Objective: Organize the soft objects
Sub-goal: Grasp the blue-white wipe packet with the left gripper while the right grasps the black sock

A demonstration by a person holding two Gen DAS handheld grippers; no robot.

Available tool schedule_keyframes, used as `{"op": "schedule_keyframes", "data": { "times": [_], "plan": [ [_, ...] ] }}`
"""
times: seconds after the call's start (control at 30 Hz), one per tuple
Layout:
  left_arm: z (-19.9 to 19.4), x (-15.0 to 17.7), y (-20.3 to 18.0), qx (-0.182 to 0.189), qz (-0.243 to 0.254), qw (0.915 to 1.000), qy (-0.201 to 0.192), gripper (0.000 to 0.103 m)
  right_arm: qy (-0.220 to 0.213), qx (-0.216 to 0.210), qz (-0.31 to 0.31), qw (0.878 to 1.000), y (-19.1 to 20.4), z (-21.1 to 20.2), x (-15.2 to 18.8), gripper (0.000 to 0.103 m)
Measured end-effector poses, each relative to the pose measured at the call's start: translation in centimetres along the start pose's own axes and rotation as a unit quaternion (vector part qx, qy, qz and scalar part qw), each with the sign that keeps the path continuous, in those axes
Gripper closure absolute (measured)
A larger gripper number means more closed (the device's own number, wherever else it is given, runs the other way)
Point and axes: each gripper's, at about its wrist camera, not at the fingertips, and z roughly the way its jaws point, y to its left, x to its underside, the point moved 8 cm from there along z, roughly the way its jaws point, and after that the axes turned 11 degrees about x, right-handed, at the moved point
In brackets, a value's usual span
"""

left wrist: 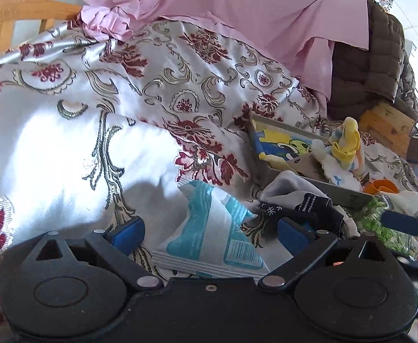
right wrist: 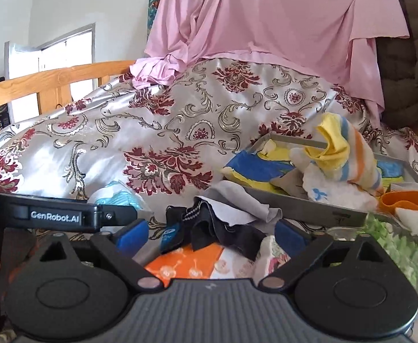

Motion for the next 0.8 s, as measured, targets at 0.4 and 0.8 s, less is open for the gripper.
{"op": "schedule_keyframes", "data": {
  "times": [0.4,0.8],
  "plan": [
    [0.4,0.1,0.8,0.012,-0.023,0.9996,-0.01,0.032,0.018,-0.003,-0.023,1.0,1.2,1.5,0.6,0.027],
    [0.3,0.5,1.0,0.019,-0.027,0.9993,-0.016,0.035,0.024,-0.004,-0.047,0.999,2.6,2.4,0.8,0.05]
  ]
}}
